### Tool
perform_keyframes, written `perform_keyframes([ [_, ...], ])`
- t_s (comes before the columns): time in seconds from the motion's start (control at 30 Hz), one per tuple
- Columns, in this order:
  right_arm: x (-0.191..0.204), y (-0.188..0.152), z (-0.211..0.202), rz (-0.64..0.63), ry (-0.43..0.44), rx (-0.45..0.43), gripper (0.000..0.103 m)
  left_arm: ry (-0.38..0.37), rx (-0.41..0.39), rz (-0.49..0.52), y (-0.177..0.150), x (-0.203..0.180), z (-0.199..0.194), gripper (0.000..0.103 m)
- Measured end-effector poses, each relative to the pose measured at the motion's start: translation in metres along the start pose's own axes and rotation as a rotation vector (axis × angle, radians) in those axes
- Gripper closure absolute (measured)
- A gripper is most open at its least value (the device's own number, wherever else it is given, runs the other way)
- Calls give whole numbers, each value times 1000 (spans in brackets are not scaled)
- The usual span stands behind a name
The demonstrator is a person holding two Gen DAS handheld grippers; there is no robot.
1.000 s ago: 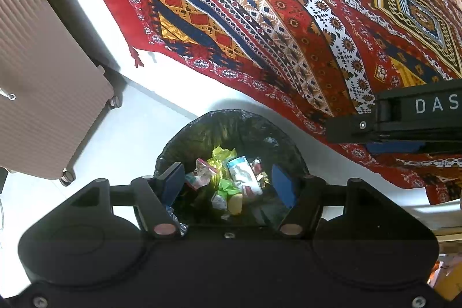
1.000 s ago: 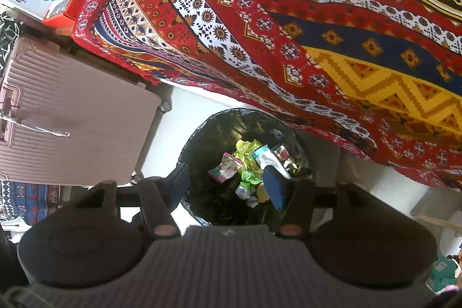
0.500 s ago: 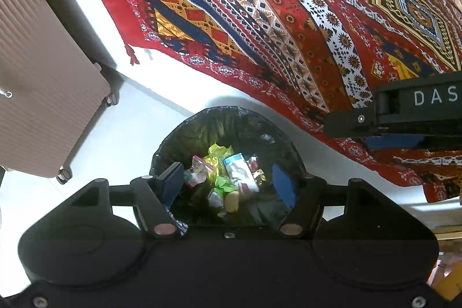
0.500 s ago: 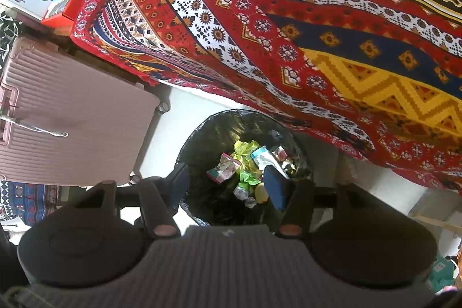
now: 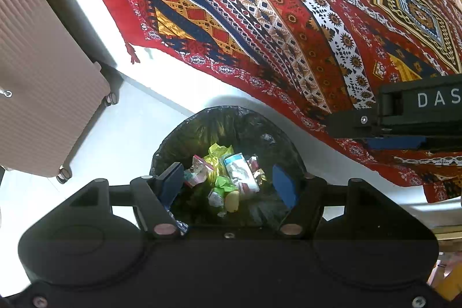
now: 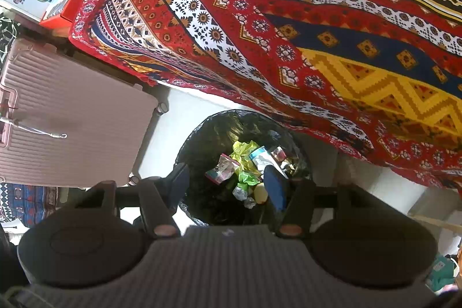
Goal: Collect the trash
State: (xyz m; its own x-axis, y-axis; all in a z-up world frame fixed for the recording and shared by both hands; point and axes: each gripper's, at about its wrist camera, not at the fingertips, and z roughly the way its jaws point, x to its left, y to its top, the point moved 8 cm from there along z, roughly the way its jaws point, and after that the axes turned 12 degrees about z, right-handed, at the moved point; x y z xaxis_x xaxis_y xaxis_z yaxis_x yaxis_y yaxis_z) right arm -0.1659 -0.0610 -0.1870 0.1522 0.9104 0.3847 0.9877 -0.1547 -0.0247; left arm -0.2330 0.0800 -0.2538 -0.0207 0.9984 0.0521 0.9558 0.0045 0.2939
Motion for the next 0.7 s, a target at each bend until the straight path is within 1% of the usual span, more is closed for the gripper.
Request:
perform_keyframes([
  [0.57, 0, 1, 2, 5, -7, -2, 33, -13, 6, -7, -1, 0, 3, 36],
  [0.7, -1, 1, 2, 4, -10, -3, 33, -16, 2, -6, -1, 0, 3, 33],
])
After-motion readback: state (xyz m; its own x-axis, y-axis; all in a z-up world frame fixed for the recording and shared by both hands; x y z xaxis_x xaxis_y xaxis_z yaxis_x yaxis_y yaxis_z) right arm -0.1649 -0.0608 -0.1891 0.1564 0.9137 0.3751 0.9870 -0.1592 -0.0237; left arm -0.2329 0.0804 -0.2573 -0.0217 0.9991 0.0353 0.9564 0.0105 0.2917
